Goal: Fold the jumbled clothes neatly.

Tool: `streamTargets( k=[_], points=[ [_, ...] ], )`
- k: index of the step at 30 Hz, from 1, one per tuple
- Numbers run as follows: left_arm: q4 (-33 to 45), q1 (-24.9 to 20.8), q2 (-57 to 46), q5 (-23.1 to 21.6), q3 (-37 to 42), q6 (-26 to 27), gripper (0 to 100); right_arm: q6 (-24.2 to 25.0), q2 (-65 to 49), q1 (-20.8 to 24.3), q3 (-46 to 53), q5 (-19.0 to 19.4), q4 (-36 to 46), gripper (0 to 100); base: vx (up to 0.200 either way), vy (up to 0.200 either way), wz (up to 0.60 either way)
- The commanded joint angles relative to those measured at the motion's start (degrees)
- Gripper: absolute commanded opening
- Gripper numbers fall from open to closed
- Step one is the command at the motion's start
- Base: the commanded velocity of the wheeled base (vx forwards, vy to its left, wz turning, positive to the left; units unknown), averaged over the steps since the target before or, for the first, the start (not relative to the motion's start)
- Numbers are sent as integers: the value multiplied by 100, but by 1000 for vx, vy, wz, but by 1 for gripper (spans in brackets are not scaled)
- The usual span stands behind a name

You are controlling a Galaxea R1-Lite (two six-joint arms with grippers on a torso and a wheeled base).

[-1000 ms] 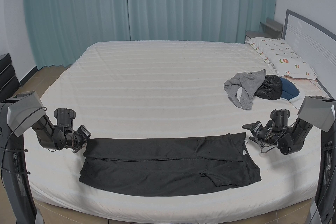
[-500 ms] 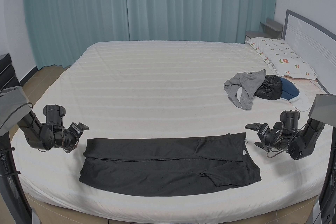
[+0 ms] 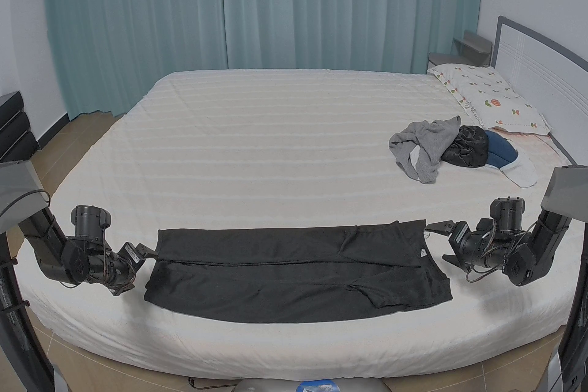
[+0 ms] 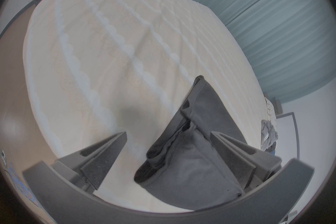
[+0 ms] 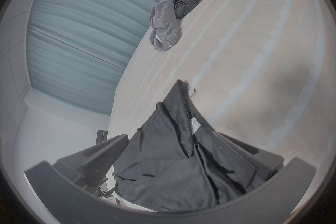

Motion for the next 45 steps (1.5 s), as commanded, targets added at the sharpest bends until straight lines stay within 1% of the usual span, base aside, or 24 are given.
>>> streamTargets(
  k=[1,5,11,12,18,20,24,28,38,39,40,44,45],
  points=[
    [-25,-45,59,34,81,73,100,0,17,72,20,-1,-5,100,0,0,0],
    [-262,-221,147,60,292,90,100,0,43,64,20,-1,-5,100,0,0,0],
    [-667,-362,235,69,556,108,100,0,52,72,20,-1,-5,100,0,0,0],
    [-667,-362,235,69,565,108,0,0,52,72,20,-1,-5,100,0,0,0],
    [-754,-371,331,298,565,196,0,0,61,72,20,-1,-5,100,0,0,0],
    [-728,-371,340,386,591,301,0,0,52,64,11,-1,-5,100,0,0,0],
    [-728,-353,331,676,793,802,0,0,52,55,11,-1,-5,100,0,0,0],
    [-746,-362,314,807,811,837,0,0,43,72,28,-10,4,100,0,0,0],
    [-737,-353,279,799,776,784,0,-149,-106,116,248,34,4,100,0,0,0],
    [-737,-353,279,790,767,776,100,-237,-106,116,283,87,4,100,0,0,0],
    [-737,-344,270,781,749,776,100,-299,-106,125,318,122,4,100,0,0,0],
    [-746,-309,235,720,688,697,100,-677,-89,143,406,456,4,100,0,0,0],
    [-746,-300,235,720,670,670,100,-703,-80,143,415,482,4,100,0,0,0]
  ],
)
